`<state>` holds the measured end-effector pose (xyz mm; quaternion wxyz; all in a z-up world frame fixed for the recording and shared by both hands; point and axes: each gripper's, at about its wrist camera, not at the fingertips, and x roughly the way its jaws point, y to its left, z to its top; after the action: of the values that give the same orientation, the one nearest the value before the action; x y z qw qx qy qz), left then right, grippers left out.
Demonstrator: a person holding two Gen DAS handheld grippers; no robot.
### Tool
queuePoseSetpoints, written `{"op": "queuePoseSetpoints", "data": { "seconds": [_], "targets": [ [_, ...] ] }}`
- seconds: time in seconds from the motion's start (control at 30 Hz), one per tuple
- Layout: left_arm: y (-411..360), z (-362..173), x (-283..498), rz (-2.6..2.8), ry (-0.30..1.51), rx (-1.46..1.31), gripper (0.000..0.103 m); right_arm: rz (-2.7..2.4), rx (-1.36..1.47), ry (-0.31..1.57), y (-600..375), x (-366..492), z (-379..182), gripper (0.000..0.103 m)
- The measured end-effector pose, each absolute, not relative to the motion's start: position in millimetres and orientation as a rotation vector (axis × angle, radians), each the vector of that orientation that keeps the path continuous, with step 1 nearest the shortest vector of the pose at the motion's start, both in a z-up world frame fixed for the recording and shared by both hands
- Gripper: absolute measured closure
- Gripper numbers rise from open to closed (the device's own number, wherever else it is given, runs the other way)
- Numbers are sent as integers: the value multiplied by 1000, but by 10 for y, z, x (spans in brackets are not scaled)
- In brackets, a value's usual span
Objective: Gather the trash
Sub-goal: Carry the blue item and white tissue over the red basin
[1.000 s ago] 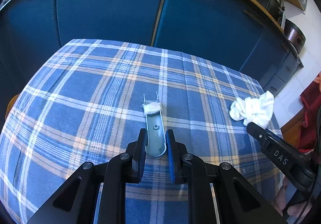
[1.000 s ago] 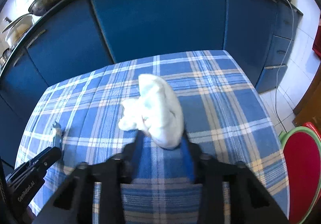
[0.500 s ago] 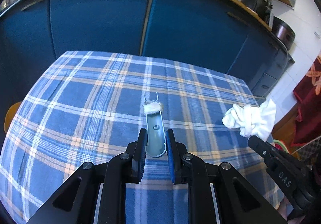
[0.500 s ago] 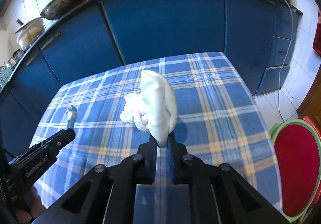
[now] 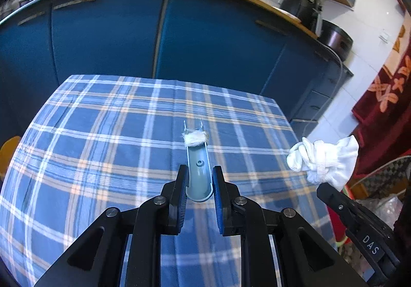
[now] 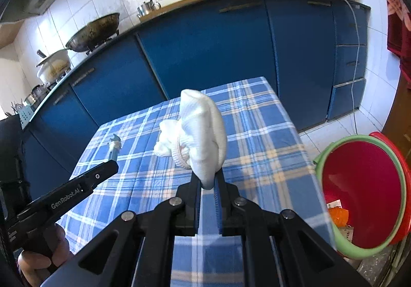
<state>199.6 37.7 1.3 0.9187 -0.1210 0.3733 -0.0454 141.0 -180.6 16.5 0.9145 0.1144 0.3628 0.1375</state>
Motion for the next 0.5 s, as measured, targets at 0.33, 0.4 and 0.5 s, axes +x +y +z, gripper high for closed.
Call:
{"op": "queuePoseSetpoints", "data": {
  "seconds": [0.33,0.4,0.5],
  "targets": [
    [39,229,1765,-172,739,-201,84,230,288,706,-2222,1032,272,92],
    [-74,253,1740,-197,740,-191,84,213,296,700,-2318,979,276,92],
    [-254,269,1717,-236,745,-181,84,183,308,693,-2484,890,283,92]
  ]
}}
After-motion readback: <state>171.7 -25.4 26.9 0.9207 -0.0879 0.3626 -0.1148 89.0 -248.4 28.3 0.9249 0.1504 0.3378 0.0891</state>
